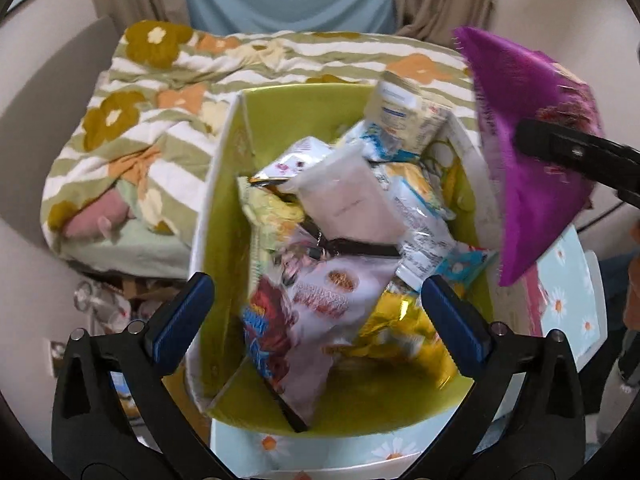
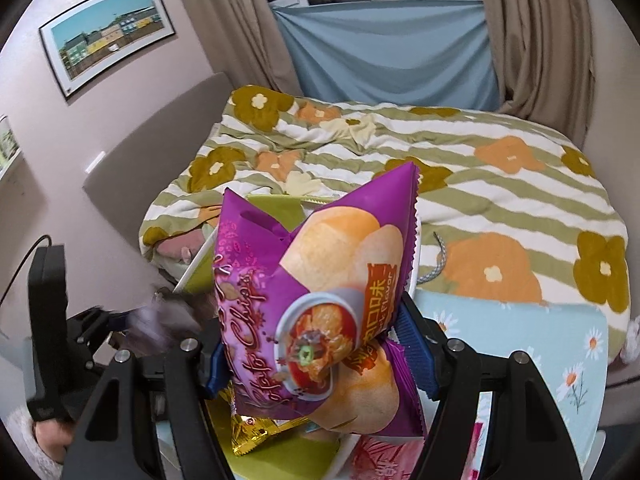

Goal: Organize snacks
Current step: 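Carry both bags over the yellow box and release them inside, then move both grippers back from the box toward the pink candy bags, then grasp the pink cotton candy bag with the left gripper while the right grasps another pink bag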

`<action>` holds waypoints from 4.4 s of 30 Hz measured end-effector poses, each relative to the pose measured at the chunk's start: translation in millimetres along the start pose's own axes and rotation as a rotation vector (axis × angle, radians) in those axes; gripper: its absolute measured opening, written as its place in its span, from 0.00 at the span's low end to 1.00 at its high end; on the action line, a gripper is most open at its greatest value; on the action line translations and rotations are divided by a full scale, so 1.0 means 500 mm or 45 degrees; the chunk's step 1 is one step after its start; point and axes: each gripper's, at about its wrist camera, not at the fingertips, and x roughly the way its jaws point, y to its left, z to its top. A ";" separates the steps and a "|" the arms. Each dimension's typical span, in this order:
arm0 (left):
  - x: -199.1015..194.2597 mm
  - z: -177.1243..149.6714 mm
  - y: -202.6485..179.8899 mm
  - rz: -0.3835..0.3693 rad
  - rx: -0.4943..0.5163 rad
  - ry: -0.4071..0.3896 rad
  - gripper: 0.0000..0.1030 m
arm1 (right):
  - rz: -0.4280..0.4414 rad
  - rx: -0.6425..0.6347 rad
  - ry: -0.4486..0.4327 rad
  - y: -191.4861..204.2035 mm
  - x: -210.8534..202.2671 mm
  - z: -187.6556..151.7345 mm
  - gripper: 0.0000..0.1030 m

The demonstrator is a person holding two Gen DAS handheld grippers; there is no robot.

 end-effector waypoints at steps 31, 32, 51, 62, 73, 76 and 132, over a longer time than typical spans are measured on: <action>-0.032 -0.003 0.008 0.026 -0.053 -0.062 1.00 | 0.039 -0.001 0.019 0.005 0.093 0.021 1.00; -0.032 -0.003 0.011 0.025 -0.051 -0.063 1.00 | 0.035 -0.001 0.012 0.003 0.087 0.019 1.00; -0.104 0.034 -0.129 -0.146 0.138 -0.193 1.00 | -0.138 0.101 -0.133 -0.075 -0.162 -0.010 1.00; -0.090 -0.034 -0.288 -0.105 0.102 -0.141 1.00 | -0.182 0.091 -0.127 -0.193 -0.239 -0.091 1.00; -0.026 -0.172 -0.412 0.037 -0.140 -0.108 1.00 | -0.069 0.008 0.028 -0.330 -0.215 -0.209 1.00; 0.017 -0.205 -0.430 0.064 -0.181 -0.064 1.00 | -0.039 -0.009 0.092 -0.352 -0.182 -0.244 1.00; 0.209 -0.283 -0.447 0.111 -0.202 0.030 0.64 | 0.203 -0.137 0.352 -0.314 0.077 -0.389 0.41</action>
